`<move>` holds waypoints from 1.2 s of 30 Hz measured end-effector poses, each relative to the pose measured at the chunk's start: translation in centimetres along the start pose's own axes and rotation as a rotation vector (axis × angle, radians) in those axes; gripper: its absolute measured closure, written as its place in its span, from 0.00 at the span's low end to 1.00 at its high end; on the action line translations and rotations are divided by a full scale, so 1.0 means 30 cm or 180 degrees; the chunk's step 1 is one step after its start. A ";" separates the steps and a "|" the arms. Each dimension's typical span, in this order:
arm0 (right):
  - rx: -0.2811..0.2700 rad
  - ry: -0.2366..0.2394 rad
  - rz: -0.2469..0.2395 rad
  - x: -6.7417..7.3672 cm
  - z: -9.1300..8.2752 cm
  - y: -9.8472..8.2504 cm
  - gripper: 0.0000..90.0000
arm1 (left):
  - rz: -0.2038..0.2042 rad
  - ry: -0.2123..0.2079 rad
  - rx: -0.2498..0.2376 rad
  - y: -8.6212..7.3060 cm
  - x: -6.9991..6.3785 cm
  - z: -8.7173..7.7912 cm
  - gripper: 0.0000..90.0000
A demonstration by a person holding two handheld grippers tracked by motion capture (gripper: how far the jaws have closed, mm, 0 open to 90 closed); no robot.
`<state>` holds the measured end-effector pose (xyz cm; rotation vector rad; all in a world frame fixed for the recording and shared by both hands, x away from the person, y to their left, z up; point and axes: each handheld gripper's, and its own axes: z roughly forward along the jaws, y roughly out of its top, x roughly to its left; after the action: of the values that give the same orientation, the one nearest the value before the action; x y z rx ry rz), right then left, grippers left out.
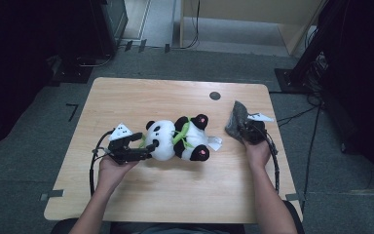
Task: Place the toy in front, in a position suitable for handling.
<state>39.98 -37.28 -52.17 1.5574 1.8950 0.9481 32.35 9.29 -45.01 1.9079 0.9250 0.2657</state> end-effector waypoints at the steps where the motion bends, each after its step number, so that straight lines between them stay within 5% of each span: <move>1: 0.0005 0.0013 0.0007 -0.001 -0.001 0.001 0.86 | 0.0011 0.0006 0.0022 -0.001 0.003 0.002 0.26; 7: 0.0114 0.0110 0.0093 -0.015 -0.023 0.026 0.89 | 0.0018 -0.0041 0.0033 -0.001 -0.002 0.009 0.23; 18: -0.0035 0.0402 0.0204 -0.009 -0.090 0.070 0.88 | 0.0019 -0.0115 0.0092 0.002 -0.006 0.030 0.14; 26: -0.0085 0.0631 0.0107 0.035 -0.126 0.098 0.87 | -0.0090 -0.0198 0.0102 0.001 0.013 0.074 0.09; 33: -0.0108 0.0836 0.0056 0.066 -0.170 0.120 0.87 | -0.0039 -0.0187 0.0202 -0.008 0.007 0.127 0.02; 36: -0.0094 0.0839 0.0018 0.072 -0.182 0.123 0.86 | -0.0147 -0.0242 0.0205 -0.025 0.023 0.141 0.00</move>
<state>37.69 -35.86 -45.78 1.4812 2.0422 1.2295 34.74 7.13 -47.93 1.9391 0.9353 0.1366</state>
